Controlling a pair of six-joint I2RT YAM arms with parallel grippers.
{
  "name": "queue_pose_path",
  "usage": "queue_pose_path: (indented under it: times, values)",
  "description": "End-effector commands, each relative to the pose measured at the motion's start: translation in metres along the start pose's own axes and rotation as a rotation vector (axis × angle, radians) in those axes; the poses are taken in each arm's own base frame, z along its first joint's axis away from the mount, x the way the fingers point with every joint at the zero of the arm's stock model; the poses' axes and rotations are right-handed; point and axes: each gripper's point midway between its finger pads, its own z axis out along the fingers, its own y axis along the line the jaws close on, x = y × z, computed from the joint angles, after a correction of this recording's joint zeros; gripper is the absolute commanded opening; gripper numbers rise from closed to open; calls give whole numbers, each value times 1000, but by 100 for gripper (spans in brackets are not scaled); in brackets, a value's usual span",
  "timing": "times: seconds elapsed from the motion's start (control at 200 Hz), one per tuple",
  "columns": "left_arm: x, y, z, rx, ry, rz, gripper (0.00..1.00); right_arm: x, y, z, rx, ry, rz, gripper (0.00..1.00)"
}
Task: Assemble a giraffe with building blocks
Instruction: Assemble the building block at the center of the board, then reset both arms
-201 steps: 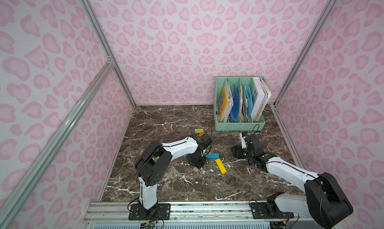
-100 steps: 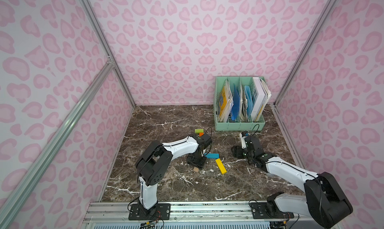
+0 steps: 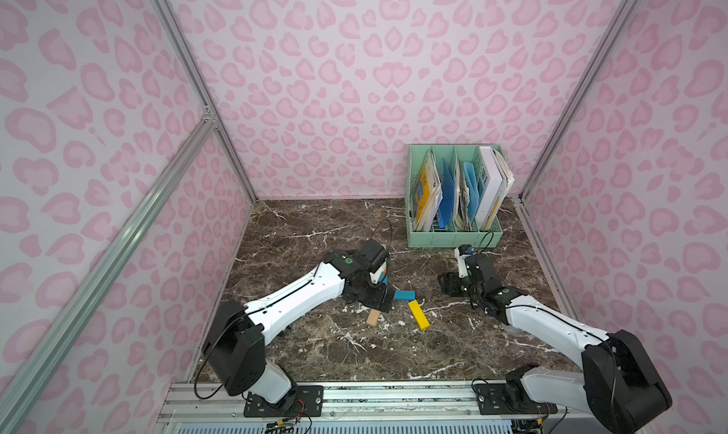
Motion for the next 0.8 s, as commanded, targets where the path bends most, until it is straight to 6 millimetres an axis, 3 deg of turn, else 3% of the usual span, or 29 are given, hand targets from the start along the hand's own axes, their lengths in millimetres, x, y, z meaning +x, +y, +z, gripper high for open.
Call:
queue_pose_path:
  times: [0.0,0.035,0.095,0.145,0.16,0.28,0.34,0.39,0.455,0.5,0.555,0.61,0.71,0.795]
  values:
    - [-6,39,-27,-27,-150,-221,98,-8,13,-10,-48,-24,-27,71]
    - [-9,53,-42,-15,-236,-285,95,-11,17,-15,-62,-35,-35,71]
    - [-17,82,-72,9,-413,-374,99,-17,23,-25,-86,-62,-59,74]
    - [-25,104,-102,-18,-593,-416,98,-29,23,-40,-72,-122,-71,96]
    - [-26,112,-112,-42,-639,-438,98,-34,21,-45,-59,-147,-68,99]
    - [-14,188,-192,-444,-980,-659,99,-85,-24,-103,156,-499,-22,99]
    - [-5,214,-216,-628,-1103,-738,99,-97,-39,-122,189,-672,-42,99]
    - [0,233,-224,-778,-1204,-798,99,-96,-45,-134,226,-792,-117,99]
    - [-5,245,-214,-952,-1219,-712,99,-91,-59,-140,330,-866,-186,99]
    - [-28,246,-196,-992,-1164,-539,98,-86,-72,-136,407,-859,-217,99]
    - [-56,241,-159,-916,-1044,-318,99,-81,-84,-128,461,-830,-242,99]
    - [-71,238,-125,-852,-953,-195,99,-76,-94,-120,489,-819,-237,99]
    - [-80,247,-85,-772,-913,-106,99,-62,-108,-108,504,-818,-271,99]
    - [-75,261,-50,-677,-857,-88,98,-48,-122,-99,491,-829,-233,99]
